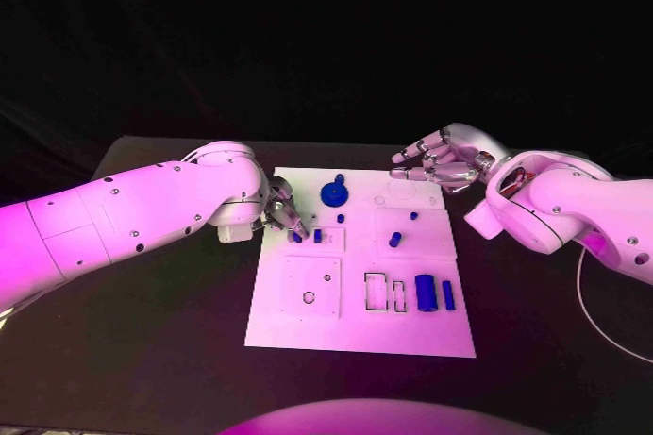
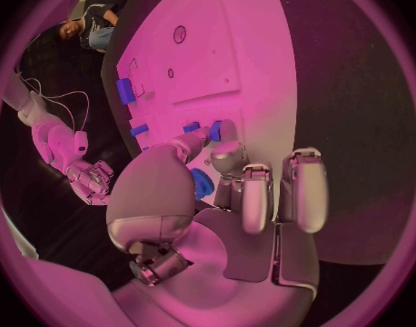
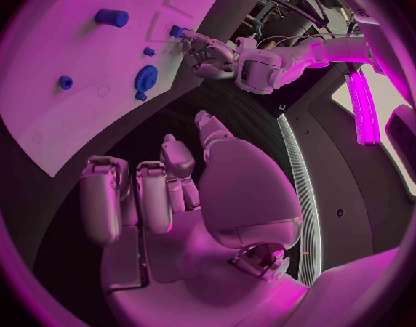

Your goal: Assemble the parts on the task board

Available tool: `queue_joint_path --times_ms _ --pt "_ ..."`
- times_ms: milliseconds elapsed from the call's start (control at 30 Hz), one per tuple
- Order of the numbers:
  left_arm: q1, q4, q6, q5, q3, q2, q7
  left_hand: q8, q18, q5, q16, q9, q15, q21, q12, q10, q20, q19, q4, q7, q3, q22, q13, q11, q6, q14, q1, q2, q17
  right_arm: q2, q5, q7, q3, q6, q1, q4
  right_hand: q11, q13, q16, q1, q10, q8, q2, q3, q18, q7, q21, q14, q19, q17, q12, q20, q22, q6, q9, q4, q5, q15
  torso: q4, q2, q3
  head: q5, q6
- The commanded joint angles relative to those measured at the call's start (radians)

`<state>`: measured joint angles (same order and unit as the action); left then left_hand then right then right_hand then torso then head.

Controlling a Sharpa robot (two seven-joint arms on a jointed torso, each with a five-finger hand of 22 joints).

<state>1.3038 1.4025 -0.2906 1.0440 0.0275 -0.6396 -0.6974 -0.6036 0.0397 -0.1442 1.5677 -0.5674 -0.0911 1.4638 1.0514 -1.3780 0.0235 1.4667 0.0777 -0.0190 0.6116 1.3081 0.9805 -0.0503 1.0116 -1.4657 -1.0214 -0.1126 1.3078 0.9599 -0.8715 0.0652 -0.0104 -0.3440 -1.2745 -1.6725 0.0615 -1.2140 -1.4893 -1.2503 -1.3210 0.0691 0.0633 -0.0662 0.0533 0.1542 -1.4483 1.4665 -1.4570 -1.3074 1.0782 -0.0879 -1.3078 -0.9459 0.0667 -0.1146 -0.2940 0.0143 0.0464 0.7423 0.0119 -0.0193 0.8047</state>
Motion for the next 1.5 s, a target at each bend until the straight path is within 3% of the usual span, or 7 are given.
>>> queue_joint_path --times_ms 33,267,467,867,1200,1367,1500 --pt "-0.014 0.005 -0.048 -0.008 0.010 0.005 -0.083 -0.002 -0.009 0.002 0.003 0.004 -0.006 0.007 0.003 -0.002 -0.007 0.047 0.007 0.003 -0.020 0.167 -0.001 0.001 0.006 -0.105 0.021 -0.006 0.263 0.000 -0.003 -0.001 0.000 0.014 0.001 -0.002 0.002 0.001 0.005 0.000 0.007 0.000 -0.010 0.004 0.001 -0.002 0.006 0.071 0.006 -0.115 0.006 -0.002 -0.002 -0.004 0.001 0.000 -0.005 0.000 0.0002 0.000 0.0004 0.000 0.000" --pt "-0.015 0.004 -0.033 -0.001 0.010 0.003 -0.082 -0.003 -0.011 0.004 0.003 0.017 -0.006 0.010 0.005 -0.003 -0.008 0.049 0.038 0.003 -0.090 0.172 -0.002 0.001 0.015 -0.105 0.064 -0.021 0.263 0.000 -0.003 -0.002 0.000 0.014 0.001 -0.002 0.002 0.003 0.007 0.000 0.008 0.000 -0.010 0.005 0.002 -0.002 0.007 0.070 0.007 -0.112 0.004 -0.002 0.000 -0.004 0.001 -0.001 -0.005 0.000 0.0006 0.000 0.0004 0.000 -0.001" --pt "-0.015 0.004 -0.019 0.003 0.010 0.000 -0.080 -0.005 -0.012 0.005 0.003 0.025 -0.006 0.013 0.009 -0.006 -0.008 0.052 0.067 0.002 -0.148 0.176 0.000 0.001 0.021 -0.105 0.089 -0.018 0.263 0.000 0.000 -0.002 0.000 0.014 0.001 -0.002 0.002 0.003 0.007 0.000 0.008 0.000 -0.010 0.005 0.002 -0.002 0.007 0.070 0.007 -0.112 0.004 -0.002 0.000 -0.004 0.001 -0.001 -0.005 0.000 -0.0004 0.000 0.0003 0.000 -0.002" --pt "-0.015 0.020 0.017 0.018 0.008 -0.019 -0.065 -0.009 -0.013 0.005 0.003 0.033 -0.007 0.017 0.016 -0.010 -0.009 0.055 0.088 0.005 -0.208 0.181 0.006 0.000 0.026 -0.105 0.090 -0.014 0.263 0.000 0.000 -0.003 0.000 0.016 0.001 -0.001 0.002 0.004 0.009 0.001 0.009 0.000 -0.010 0.006 0.002 -0.002 0.008 0.070 0.008 -0.110 0.002 -0.002 0.002 -0.004 0.001 -0.002 -0.005 0.000 0.0004 0.000 0.0005 0.000 -0.002" --pt "-0.013 0.061 0.093 0.018 -0.006 -0.060 -0.036 -0.015 -0.013 0.005 0.003 0.043 -0.010 0.018 0.021 -0.014 -0.012 0.056 0.124 0.008 -0.307 0.184 0.008 -0.003 0.029 -0.105 0.091 -0.017 0.263 0.000 0.001 -0.004 0.000 0.017 0.001 0.000 0.002 0.004 0.009 0.001 0.009 0.000 -0.010 0.006 0.002 -0.002 0.008 0.070 0.008 -0.110 0.002 -0.002 0.002 -0.004 0.001 -0.002 -0.005 0.000 0.0009 0.000 0.0004 0.001 -0.005" --pt "-0.009 0.074 0.177 -0.023 -0.013 -0.076 0.007 -0.010 -0.006 0.004 0.003 0.050 -0.009 -0.010 -0.016 0.011 -0.012 0.042 0.144 0.001 -0.363 0.161 -0.031 0.002 0.009 -0.105 0.079 -0.021 0.263 0.000 0.001 -0.004 0.000 0.017 0.001 0.001 0.002 0.004 0.009 0.001 0.009 0.000 -0.010 0.006 0.002 -0.002 0.008 0.070 0.008 -0.110 0.002 -0.002 0.002 -0.004 0.001 -0.002 -0.005 0.000 0.0013 0.000 0.0007 0.002 -0.006" --pt "-0.006 0.074 0.261 -0.087 -0.015 -0.084 0.065 -0.004 0.007 0.003 0.003 0.059 -0.002 -0.060 -0.109 0.071 -0.007 0.016 0.184 -0.011 -0.431 0.121 -0.133 0.012 -0.026 -0.105 0.061 -0.015 0.263 0.000 0.001 -0.004 0.000 0.018 0.001 0.001 0.002 0.004 0.009 0.001 0.009 0.000 -0.010 0.006 0.002 -0.002 0.008 0.070 0.008 -0.110 0.002 -0.002 0.002 -0.004 0.001 -0.002 -0.005 0.000 0.0007 0.000 -0.0001 0.002 -0.007"
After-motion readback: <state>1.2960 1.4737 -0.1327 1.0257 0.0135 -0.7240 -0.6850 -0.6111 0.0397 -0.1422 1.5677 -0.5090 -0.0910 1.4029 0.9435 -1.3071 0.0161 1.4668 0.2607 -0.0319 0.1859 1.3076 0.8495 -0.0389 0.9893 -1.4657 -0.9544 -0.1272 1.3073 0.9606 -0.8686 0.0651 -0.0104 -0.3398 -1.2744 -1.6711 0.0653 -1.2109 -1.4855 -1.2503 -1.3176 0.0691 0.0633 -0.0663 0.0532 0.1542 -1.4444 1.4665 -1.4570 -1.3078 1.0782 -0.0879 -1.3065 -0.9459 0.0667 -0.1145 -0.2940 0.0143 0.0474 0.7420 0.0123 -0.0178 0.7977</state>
